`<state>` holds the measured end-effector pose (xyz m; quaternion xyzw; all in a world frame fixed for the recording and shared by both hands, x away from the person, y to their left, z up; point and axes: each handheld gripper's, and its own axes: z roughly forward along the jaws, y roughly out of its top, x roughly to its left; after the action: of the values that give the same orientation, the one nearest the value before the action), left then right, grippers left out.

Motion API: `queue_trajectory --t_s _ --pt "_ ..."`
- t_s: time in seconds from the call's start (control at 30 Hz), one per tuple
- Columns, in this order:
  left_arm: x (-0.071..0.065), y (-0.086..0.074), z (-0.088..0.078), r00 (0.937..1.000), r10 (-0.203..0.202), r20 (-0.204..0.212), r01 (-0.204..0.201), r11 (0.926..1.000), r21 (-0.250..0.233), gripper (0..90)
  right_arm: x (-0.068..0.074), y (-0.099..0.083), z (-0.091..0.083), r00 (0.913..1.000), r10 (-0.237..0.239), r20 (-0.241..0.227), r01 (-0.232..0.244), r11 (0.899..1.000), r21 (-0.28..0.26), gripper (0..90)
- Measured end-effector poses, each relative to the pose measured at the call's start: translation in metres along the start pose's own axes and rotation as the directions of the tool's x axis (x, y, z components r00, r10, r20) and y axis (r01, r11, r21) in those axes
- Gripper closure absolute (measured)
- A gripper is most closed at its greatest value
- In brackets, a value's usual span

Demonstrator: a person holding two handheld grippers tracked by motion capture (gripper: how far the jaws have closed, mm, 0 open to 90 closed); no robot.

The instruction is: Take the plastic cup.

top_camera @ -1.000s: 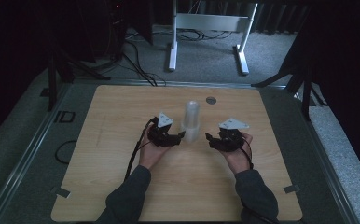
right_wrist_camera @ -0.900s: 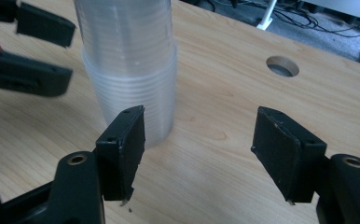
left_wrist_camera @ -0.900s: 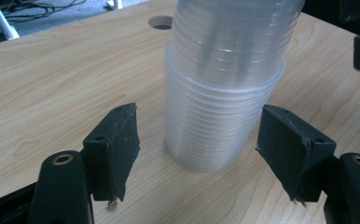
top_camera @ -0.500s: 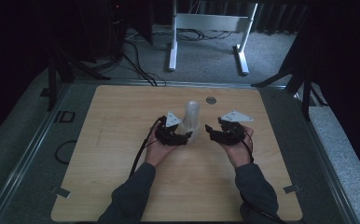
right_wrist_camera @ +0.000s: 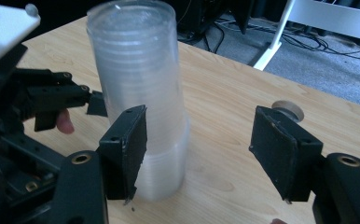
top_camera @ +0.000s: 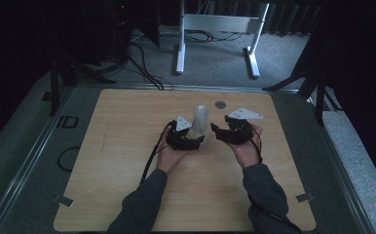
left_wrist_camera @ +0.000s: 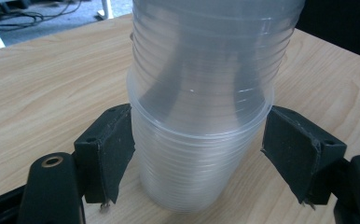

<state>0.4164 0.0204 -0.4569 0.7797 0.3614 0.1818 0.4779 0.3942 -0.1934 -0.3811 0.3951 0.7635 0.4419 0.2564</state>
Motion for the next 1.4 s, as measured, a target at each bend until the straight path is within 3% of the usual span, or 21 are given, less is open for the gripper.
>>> queue_trajectory --t_s 0.33,0.67,1.07,1.4 --pt "-0.002 0.000 0.003 0.9999 0.002 -0.010 -0.003 1.0000 -0.009 23.6 0.005 0.011 0.008 0.9988 0.008 -0.048 -0.009 1.000 -0.013 33.9" --pt "-0.002 0.001 0.003 0.9998 0.006 -0.018 -0.007 0.9999 -0.015 23.4 0.019 0.024 0.017 0.9960 -0.030 -0.084 0.028 0.999 -0.031 29.9" --pt "-0.003 0.000 0.003 0.9997 0.006 -0.022 -0.007 0.9996 -0.026 23.4 0.026 0.040 0.036 0.9956 -0.047 -0.082 0.044 0.999 -0.032 30.1" --pt "-0.003 -0.002 0.003 0.9996 0.014 -0.024 -0.015 0.9996 -0.024 23.5 0.025 0.041 0.042 0.9970 -0.031 -0.071 0.030 0.999 -0.020 37.4"
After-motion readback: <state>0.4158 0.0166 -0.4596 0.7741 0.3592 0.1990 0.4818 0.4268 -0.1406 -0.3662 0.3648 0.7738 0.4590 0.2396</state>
